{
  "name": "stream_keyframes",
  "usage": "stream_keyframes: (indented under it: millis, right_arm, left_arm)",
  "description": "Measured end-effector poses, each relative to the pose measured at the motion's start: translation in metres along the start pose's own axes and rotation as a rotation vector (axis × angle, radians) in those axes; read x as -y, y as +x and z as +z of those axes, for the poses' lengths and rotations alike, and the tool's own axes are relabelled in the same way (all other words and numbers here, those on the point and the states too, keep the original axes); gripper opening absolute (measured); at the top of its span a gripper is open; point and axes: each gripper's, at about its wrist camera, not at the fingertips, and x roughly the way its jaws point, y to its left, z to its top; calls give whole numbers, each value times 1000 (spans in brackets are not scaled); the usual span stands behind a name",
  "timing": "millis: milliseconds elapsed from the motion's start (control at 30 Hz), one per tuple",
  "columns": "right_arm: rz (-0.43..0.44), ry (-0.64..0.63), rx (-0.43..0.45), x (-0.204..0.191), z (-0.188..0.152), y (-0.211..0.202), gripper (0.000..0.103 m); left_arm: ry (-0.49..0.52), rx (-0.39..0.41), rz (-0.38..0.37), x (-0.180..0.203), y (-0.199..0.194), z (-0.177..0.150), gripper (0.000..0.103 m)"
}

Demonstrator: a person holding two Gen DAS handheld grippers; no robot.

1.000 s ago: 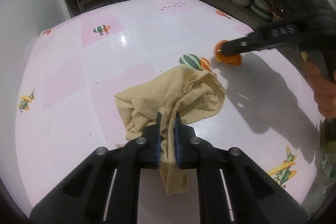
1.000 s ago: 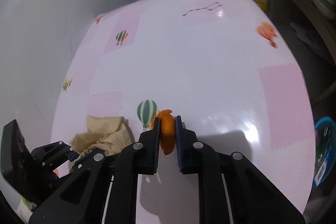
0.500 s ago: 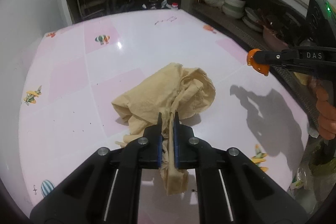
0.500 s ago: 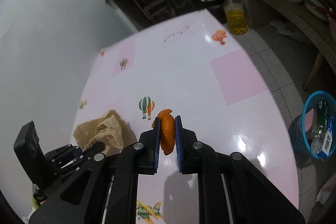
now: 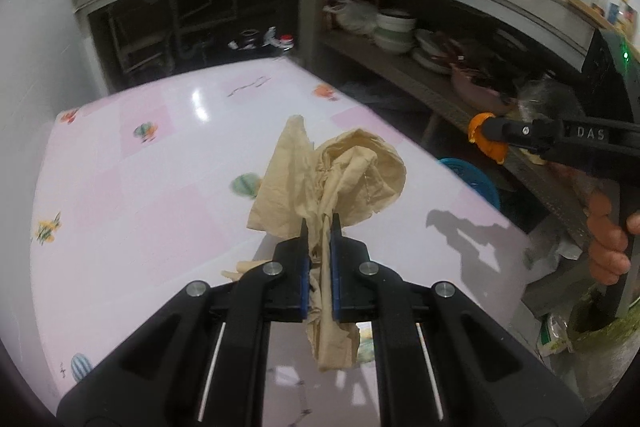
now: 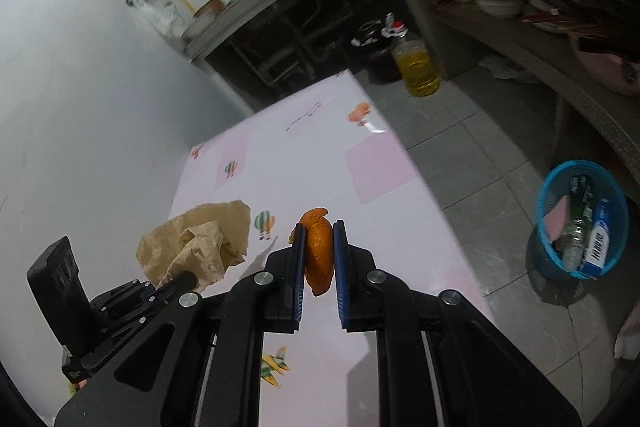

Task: Collect trash
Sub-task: 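Lift the peel and cloth and carry them over the blue wastebasket, then open both grippers to drop the cloth and peel into the wastebasket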

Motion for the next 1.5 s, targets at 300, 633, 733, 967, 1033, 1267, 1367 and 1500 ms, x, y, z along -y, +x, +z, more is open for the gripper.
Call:
stream_keyframes:
  millis: [300, 633, 733, 967, 1033, 1267, 1367, 1500]
  right_arm:
    - [-75, 123, 87, 69, -19, -59, 14]
    - [-234, 312, 178, 168, -49, -109, 14]
    - [-279, 382, 191, 200, -63, -114, 14]
    - [-315, 529, 170, 265, -89, -101, 14]
    - [-315, 552, 159, 277, -93, -93, 14]
    - [-320, 591, 138, 307, -99, -71, 14]
    - [-327, 606, 124, 315, -103, -65, 14]
    - [-339, 616, 103, 322, -107, -57, 14]
  left_arm:
    - [99, -13, -134, 85, 20, 33, 6]
    - [-26, -283, -439, 163, 115, 76, 6]
    - [-83, -385, -481, 186, 155, 81, 6]
    - [-203, -604, -466, 236, 258, 76, 6]
    - [-214, -626, -441, 248, 283, 76, 6]
    - [-228, -693, -353, 272, 367, 84, 7]
    - [-230, -692, -321, 280, 397, 90, 8]
    - [-207, -701, -289, 293, 432, 92, 37]
